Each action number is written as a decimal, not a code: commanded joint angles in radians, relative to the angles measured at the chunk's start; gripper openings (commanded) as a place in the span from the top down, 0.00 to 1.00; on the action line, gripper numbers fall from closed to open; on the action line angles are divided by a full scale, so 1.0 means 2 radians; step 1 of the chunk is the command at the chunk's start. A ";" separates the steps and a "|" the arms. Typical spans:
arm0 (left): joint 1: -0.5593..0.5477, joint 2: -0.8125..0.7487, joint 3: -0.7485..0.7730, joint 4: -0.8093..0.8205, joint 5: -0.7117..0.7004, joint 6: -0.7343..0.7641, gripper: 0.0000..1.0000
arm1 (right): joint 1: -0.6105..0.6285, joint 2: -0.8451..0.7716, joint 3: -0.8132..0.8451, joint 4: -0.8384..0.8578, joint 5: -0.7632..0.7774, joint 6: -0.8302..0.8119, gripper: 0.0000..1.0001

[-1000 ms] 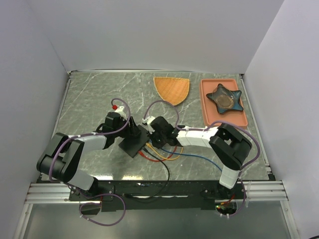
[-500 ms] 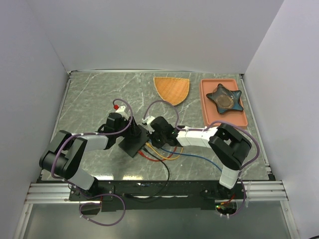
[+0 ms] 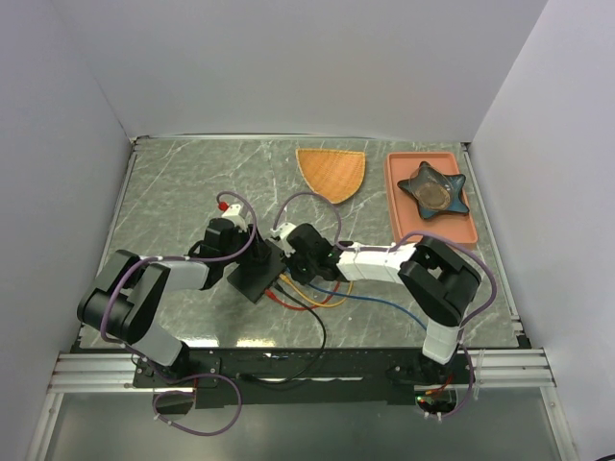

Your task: Insert the plug into the switch port

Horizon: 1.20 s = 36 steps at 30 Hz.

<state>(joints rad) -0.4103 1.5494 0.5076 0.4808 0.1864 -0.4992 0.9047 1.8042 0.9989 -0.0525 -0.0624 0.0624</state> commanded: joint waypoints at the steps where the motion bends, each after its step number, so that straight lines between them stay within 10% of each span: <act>1: -0.046 -0.008 -0.011 0.005 0.171 -0.059 0.46 | 0.029 0.055 0.033 0.158 -0.023 0.032 1.00; 18: -0.056 0.008 -0.029 0.049 0.270 -0.082 0.68 | 0.034 0.051 0.045 0.225 -0.026 0.016 1.00; 36: -0.073 -0.010 -0.023 0.027 0.268 -0.083 0.69 | 0.029 0.067 0.113 0.227 -0.032 0.003 1.00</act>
<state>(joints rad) -0.4046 1.5482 0.4553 0.5835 0.2218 -0.4908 0.9333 1.8542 1.1061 -0.1738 0.0021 0.0387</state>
